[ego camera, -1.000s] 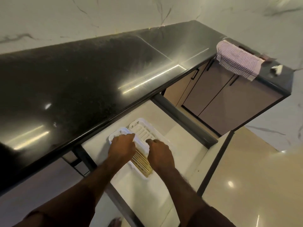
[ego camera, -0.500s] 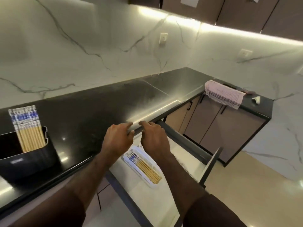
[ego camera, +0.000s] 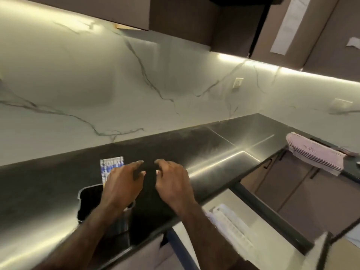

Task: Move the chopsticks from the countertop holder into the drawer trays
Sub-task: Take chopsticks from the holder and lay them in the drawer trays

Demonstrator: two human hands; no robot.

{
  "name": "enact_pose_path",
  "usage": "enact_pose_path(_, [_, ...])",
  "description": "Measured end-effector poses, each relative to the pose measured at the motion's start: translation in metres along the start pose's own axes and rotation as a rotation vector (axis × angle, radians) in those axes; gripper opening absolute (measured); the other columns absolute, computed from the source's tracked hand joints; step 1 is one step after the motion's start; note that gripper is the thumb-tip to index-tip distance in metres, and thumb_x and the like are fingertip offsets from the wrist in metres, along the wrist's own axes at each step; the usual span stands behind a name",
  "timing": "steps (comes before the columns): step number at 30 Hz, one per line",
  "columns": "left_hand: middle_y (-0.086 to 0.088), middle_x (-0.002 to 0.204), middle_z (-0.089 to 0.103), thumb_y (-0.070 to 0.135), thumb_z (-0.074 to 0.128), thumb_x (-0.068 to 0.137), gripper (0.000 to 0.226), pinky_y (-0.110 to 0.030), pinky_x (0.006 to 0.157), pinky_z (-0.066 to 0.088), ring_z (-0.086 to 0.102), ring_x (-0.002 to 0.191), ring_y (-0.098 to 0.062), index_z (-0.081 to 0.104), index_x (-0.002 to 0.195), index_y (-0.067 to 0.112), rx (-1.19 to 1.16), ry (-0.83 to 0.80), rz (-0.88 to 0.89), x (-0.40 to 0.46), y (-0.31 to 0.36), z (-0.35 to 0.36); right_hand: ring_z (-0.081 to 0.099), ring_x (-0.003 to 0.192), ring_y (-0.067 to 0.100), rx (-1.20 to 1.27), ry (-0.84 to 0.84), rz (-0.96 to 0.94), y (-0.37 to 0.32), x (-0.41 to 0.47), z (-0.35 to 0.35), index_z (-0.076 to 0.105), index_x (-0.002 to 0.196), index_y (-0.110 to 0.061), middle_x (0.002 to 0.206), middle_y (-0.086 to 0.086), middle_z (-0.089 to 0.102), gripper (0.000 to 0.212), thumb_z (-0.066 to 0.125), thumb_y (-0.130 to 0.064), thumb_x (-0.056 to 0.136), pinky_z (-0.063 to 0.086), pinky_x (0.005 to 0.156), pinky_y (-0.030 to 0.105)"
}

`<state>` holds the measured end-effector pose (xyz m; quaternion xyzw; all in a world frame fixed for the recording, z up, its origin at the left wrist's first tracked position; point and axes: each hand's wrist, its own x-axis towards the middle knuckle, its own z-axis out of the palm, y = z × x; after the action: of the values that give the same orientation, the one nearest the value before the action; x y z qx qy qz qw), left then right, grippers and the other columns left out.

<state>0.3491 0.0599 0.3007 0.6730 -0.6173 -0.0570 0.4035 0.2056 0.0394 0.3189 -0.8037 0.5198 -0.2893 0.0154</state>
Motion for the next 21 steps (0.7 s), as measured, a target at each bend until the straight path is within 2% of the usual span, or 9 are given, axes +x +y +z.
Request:
enact_pose_path(4, [-0.010, 0.113, 0.072, 0.019, 0.070, 0.085, 0.036, -0.039, 0.091, 0.053, 0.069, 0.105, -0.029, 0.068, 0.121, 0.016, -0.014, 0.027, -0.031, 0.023, -0.055, -0.023, 0.064, 0.101, 0.014, 0.059, -0.045, 0.040, -0.040, 0.024, 0.042, 0.058, 0.128, -0.021, 0.115, 0.001, 0.068, 0.034, 0.054, -0.020, 0.094, 0.049, 0.084, 0.026])
enact_pose_path(10, [-0.011, 0.105, 0.075, 0.012, 0.072, 0.084, 0.036, -0.038, 0.079, 0.058, 0.073, 0.091, -0.025, 0.068, 0.119, 0.014, -0.111, 0.109, -0.079, 0.041, -0.110, -0.025, 0.064, 0.089, 0.004, 0.147, -0.135, 0.133, -0.067, 0.033, 0.092, 0.060, 0.123, -0.022, 0.108, -0.004, 0.069, 0.030, 0.058, -0.022, 0.094, 0.044, 0.072, 0.010])
enact_pose_path(12, [-0.012, 0.105, 0.075, 0.014, 0.071, 0.084, 0.037, -0.038, 0.081, 0.058, 0.072, 0.090, -0.022, 0.067, 0.121, 0.016, -0.141, 0.130, -0.115, 0.045, -0.123, -0.021, 0.065, 0.091, 0.004, 0.177, -0.175, 0.151, -0.072, 0.033, 0.106, 0.061, 0.124, -0.023, 0.108, -0.005, 0.070, 0.030, 0.059, -0.022, 0.094, 0.051, 0.076, 0.014])
enact_pose_path(15, [-0.010, 0.113, 0.072, 0.015, 0.071, 0.085, 0.041, -0.023, 0.085, 0.050, 0.066, 0.095, -0.010, 0.064, 0.125, 0.014, -0.256, 0.127, -0.225, 0.050, -0.138, -0.013, 0.066, 0.094, 0.005, 0.216, -0.254, 0.175, -0.078, 0.033, 0.121, 0.062, 0.122, -0.023, 0.109, -0.004, 0.070, 0.029, 0.060, -0.020, 0.093, 0.057, 0.082, 0.023])
enact_pose_path(17, [-0.008, 0.116, 0.071, 0.017, 0.072, 0.084, 0.042, -0.015, 0.084, 0.045, 0.065, 0.100, -0.009, 0.063, 0.125, 0.012, -0.330, 0.104, -0.299, 0.053, -0.145, -0.009, 0.066, 0.094, 0.006, 0.238, -0.289, 0.188, -0.081, 0.033, 0.129, 0.063, 0.120, -0.023, 0.109, -0.003, 0.070, 0.027, 0.060, -0.021, 0.093, 0.057, 0.084, 0.026])
enact_pose_path(21, [-0.004, 0.111, 0.073, 0.022, 0.073, 0.084, 0.037, -0.016, 0.083, 0.048, 0.066, 0.095, -0.004, 0.067, 0.120, 0.013, -0.407, 0.060, -0.366, 0.058, -0.157, -0.006, 0.066, 0.097, 0.009, 0.245, -0.325, 0.211, -0.084, 0.033, 0.140, 0.063, 0.119, -0.023, 0.110, -0.002, 0.069, 0.027, 0.062, -0.022, 0.092, 0.057, 0.087, 0.029])
